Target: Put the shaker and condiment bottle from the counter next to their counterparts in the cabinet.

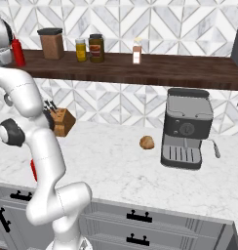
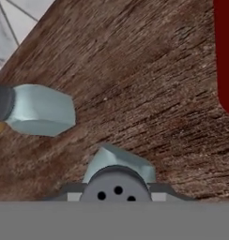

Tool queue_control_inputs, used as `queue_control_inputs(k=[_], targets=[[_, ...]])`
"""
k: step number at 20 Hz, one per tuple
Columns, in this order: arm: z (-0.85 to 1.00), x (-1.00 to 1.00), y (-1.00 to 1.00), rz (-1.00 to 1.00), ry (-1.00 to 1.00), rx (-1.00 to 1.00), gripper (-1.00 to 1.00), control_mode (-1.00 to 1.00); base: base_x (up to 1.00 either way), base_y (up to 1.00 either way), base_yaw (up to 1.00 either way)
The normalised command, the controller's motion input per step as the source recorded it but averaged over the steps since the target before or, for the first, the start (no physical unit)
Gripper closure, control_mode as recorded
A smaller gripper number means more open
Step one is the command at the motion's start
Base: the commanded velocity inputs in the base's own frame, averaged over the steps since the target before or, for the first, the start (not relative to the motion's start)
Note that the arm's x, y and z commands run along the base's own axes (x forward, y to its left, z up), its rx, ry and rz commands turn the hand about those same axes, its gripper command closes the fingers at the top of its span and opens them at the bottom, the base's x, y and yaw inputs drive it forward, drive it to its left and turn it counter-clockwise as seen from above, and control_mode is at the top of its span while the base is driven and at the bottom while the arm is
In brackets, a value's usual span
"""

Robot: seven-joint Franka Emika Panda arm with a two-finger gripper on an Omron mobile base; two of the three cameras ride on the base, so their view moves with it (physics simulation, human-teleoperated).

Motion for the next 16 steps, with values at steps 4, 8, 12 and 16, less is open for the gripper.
queue_control_inputs(k=[4,8,12,16], targets=[[0.02,0.24,0.06,0.00,0.21,0.00,-1.00,-1.00,0.00,0.00,0.00],[0.67,0.17,0.44,0.00,0.20,-0.10,-1.00,-1.00,0.00,0.00,0.00],[0.98,0.13,0.59,0.01,0.14,-0.24,-1.00,-1.00,0.00,0.00,0.00],[1.00,0.22,0.43,0.00,0.19,-0.20,-1.00,-1.00,0.00,0.00,0.00]])
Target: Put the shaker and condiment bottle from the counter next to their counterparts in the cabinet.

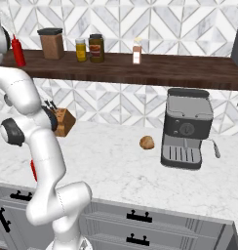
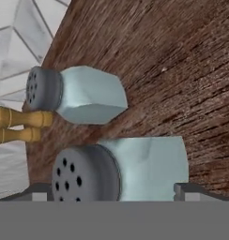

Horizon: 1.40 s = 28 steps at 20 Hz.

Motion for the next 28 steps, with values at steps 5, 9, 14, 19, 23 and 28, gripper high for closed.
queue_control_inputs(k=[5,9,14,19,23,28], targets=[[0.90,0.03,0.18,0.01,0.19,-0.12,-1.00,-1.00,0.00,0.00,0.00],[0.72,-0.14,0.16,0.02,0.15,-0.10,-1.00,-1.00,0.00,0.00,0.00],[0.89,-0.74,0.03,-0.01,0.21,-0.07,-1.00,-1.00,0.00,0.00,0.00],[0.51,-1.00,0.00,-0.05,0.19,0.00,-1.00,-1.00,0.00,0.00,0.00],[0.12,-0.49,0.07,-0.04,-0.01,-0.16,-1.00,-1.00,0.00,0.00,0.00],[-0.71,-0.15,-0.83,0.09,0.00,-0.26,-1.00,-1.00,0.00,0.00,0.00]])
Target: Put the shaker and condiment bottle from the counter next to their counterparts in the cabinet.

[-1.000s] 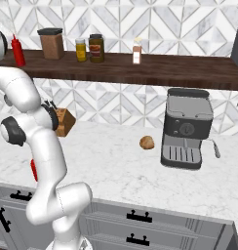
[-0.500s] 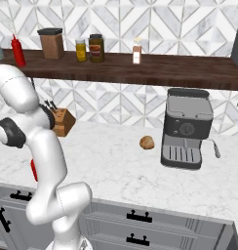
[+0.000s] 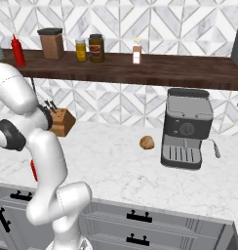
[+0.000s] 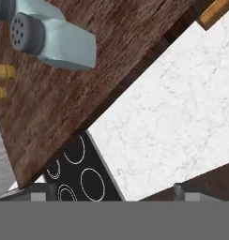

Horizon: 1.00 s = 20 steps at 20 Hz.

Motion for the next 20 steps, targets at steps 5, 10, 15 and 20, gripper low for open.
queue_control_inputs(k=[5,10,15,20], targets=[[-0.55,-0.29,-1.00,0.21,-0.02,-0.18,-1.00,-1.00,0.00,0.00,0.00],[-0.23,-0.49,-0.81,0.17,-0.07,-0.06,-1.00,-1.00,0.00,0.00,0.00],[-0.21,0.00,-0.58,0.13,-0.07,0.00,-1.00,-1.00,0.00,0.00,0.00],[-0.48,0.00,-1.00,0.36,-0.11,0.02,-1.00,-1.00,0.00,0.00,0.00]])
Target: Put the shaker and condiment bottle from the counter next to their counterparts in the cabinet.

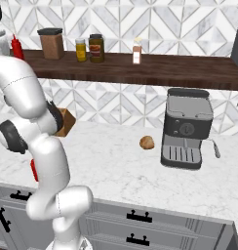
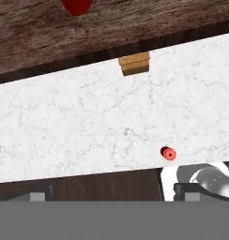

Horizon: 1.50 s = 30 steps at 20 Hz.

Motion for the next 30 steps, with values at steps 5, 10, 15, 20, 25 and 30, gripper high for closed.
queue_control_inputs(k=[5,10,15,20,25,30], targets=[[-0.53,-0.07,-1.00,0.43,-0.17,0.03,-1.00,-1.00,0.00,0.00,0.00],[-0.14,-0.01,-0.34,0.08,-0.05,0.00,-1.00,-1.00,0.00,0.00,0.00],[-0.73,0.01,-0.81,0.25,-0.03,0.00,-1.00,-1.00,0.00,0.00,0.00],[-0.32,-0.09,-0.29,0.11,0.00,0.00,-1.00,-1.00,0.00,0.00,0.00],[-0.51,-0.08,0.00,0.00,0.00,0.00,-1.00,-1.00,0.00,0.00,0.00],[-0.57,-0.01,0.00,0.00,0.00,0.00,-1.00,-1.00,0.00,0.00,0.00]])
